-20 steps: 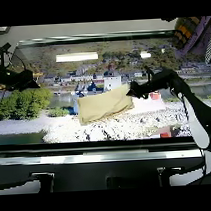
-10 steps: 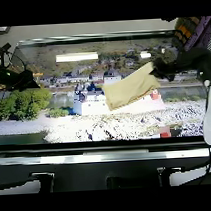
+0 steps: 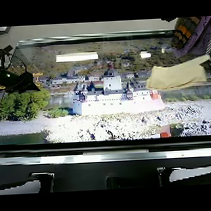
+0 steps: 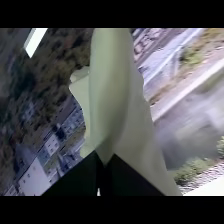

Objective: Fold the clothes and pants, and hang the long-sleeved shirts on hangers.

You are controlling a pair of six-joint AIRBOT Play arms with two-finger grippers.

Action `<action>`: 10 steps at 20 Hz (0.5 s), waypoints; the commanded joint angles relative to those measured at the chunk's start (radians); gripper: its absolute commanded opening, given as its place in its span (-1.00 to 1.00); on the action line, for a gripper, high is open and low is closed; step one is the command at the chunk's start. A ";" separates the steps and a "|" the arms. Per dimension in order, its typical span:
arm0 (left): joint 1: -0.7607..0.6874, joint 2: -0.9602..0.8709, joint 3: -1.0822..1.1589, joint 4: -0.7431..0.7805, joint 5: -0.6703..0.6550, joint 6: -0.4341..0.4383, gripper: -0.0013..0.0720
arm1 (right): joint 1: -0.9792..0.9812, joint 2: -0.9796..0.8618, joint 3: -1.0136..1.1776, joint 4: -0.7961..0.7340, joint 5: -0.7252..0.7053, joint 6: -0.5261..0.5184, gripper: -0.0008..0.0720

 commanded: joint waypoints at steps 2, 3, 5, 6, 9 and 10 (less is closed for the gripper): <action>0.001 0.001 0.000 0.002 -0.005 0.000 -0.92 | -0.153 0.005 0.007 -0.188 -0.108 0.049 -0.92; 0.001 0.001 0.000 0.002 -0.005 0.000 -0.92 | -0.167 0.008 0.004 -0.246 -0.134 0.055 -0.92; 0.001 0.001 0.000 0.002 -0.005 0.000 -0.92 | -0.181 0.028 -0.024 -0.378 -0.163 0.071 -0.92; 0.001 0.001 0.000 0.002 -0.003 0.000 -0.92 | -0.181 0.040 -0.046 -0.446 -0.175 0.074 -0.92; 0.001 0.001 0.000 0.002 -0.003 0.000 -0.92 | -0.181 0.085 -0.164 -0.539 -0.179 0.101 -0.92; 0.001 0.001 0.000 0.002 -0.003 0.000 -0.92 | -0.181 0.105 -0.221 -0.564 -0.170 0.122 -0.92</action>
